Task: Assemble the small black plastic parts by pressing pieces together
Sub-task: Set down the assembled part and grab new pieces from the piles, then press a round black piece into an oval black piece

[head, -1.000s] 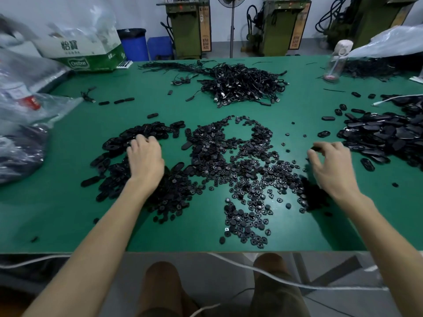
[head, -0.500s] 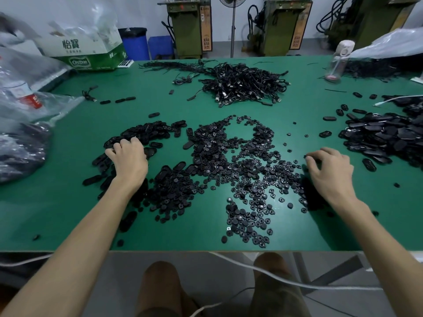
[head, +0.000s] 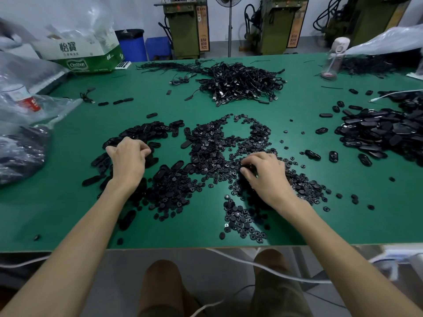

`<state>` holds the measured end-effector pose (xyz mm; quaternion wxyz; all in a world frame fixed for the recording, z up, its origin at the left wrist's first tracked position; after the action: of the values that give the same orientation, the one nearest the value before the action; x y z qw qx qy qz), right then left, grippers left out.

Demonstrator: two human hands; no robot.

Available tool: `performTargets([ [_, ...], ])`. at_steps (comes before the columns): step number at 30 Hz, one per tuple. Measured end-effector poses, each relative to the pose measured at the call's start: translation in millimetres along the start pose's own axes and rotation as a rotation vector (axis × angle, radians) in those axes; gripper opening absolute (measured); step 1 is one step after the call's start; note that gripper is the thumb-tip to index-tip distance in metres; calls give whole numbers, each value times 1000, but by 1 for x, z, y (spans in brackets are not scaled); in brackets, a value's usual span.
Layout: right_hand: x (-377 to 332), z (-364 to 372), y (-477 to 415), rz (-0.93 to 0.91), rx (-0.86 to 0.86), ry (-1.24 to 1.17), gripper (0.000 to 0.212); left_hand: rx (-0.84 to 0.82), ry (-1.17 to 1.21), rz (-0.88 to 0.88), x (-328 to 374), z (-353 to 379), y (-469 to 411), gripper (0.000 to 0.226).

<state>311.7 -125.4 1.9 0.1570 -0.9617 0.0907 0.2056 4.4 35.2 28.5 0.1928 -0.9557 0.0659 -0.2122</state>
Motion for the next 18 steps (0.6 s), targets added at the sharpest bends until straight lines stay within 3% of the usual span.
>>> performTargets([
  [4,-9,16,-1,-11,-28,26,37,13,-47,14,1,-1,2,16],
  [9,-6,18,1,-5,49,-12,27,-146,-138,-25,-6,13,5,23],
  [18,-3,17,0,10,76,-68,7,-31,-108,1,-2,5,7,9],
])
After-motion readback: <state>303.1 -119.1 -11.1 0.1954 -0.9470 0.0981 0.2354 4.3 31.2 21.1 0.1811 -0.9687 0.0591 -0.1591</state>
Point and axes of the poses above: each hand's wrist, its own y-axis away from the middle knuckle, its own z-axis out of the palm, x = y × z, the point moved 7 cm from there along -y, towards the middle knuckle, and after that the axes turned 3 degrees about y, right-handed, at the moved point
